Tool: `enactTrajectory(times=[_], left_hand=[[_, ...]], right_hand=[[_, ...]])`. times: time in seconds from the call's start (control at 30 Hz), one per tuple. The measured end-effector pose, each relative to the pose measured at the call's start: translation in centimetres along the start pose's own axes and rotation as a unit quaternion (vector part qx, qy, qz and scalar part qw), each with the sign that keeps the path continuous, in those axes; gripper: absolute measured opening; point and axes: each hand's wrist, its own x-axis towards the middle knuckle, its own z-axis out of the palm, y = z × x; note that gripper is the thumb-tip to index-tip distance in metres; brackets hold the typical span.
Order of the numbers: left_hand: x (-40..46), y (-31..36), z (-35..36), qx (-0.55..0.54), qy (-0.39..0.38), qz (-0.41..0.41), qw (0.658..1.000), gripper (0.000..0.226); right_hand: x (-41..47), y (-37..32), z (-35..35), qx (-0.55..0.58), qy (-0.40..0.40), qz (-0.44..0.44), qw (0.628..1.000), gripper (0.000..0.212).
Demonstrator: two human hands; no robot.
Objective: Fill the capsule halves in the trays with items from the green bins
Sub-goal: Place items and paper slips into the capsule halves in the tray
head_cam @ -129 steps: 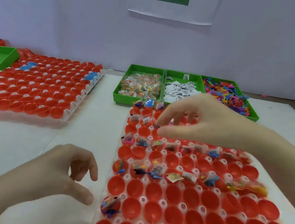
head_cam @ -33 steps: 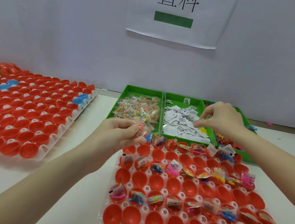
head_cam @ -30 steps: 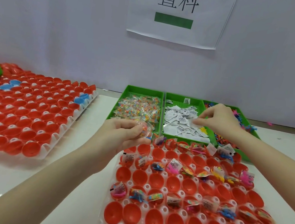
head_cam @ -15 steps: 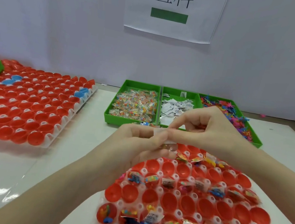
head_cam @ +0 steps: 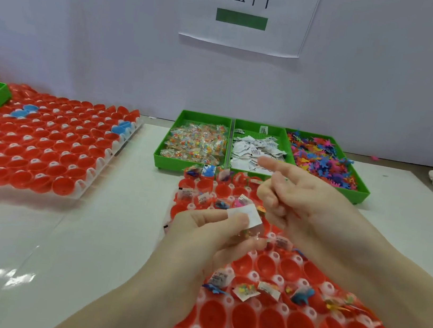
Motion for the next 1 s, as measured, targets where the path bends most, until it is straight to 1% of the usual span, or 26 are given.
enactTrajectory(times=[0.1,0.17,0.27,0.4,0.5,0.63,0.73,0.8,0.9,0.97,1.0], left_hand=[[-0.9,-0.5,0.8,-0.022,0.0,-0.013,1.0,0.018],[-1.3,-0.7,1.3,-0.048,0.004,-0.01,0.999,0.019],[-1.8,-0.8,2.0,-0.079,0.007,0.004,0.997,0.022],[-2.0,-0.8,2.4,-0.074,0.002,0.033,0.997,0.017],[-1.9,-0.9,2.3,-0.046,-0.022,0.071,0.996,0.017],[-2.0,-1.2,1.9,0.019,-0.057,0.134,0.989,0.02],[-2.2,-1.0,1.6,0.104,-0.071,0.192,0.973,0.015],[-2.2,-0.9,1.4,0.135,-0.07,0.219,0.964,0.015],[-2.4,-0.8,0.8,0.151,-0.059,0.217,0.963,0.018],[-2.7,-0.7,-0.1,0.174,-0.057,0.204,0.962,0.018],[-2.8,-0.6,-0.8,0.193,-0.059,0.202,0.958,0.019]], right_hand=[[-0.6,0.4,0.4,-0.002,0.03,-0.049,0.998,0.026],[-1.1,0.8,0.5,-0.009,0.058,-0.086,0.995,0.032],[-1.5,1.2,1.0,-0.013,0.096,-0.136,0.986,0.04],[-1.9,1.3,1.6,-0.007,0.121,-0.177,0.977,0.044],[-1.9,1.2,1.8,-0.001,0.125,-0.179,0.976,0.041],[-1.7,1.3,2.0,0.017,0.122,-0.175,0.977,0.038],[-1.8,1.8,2.3,0.0,0.128,-0.176,0.976,0.035],[-1.8,2.0,2.5,-0.01,0.124,-0.173,0.977,0.031],[-1.9,2.1,2.6,-0.031,0.095,-0.152,0.983,0.025],[-2.4,2.2,2.3,-0.062,0.052,-0.135,0.987,0.021],[-2.8,2.4,2.2,-0.096,0.029,-0.132,0.986,0.02]])
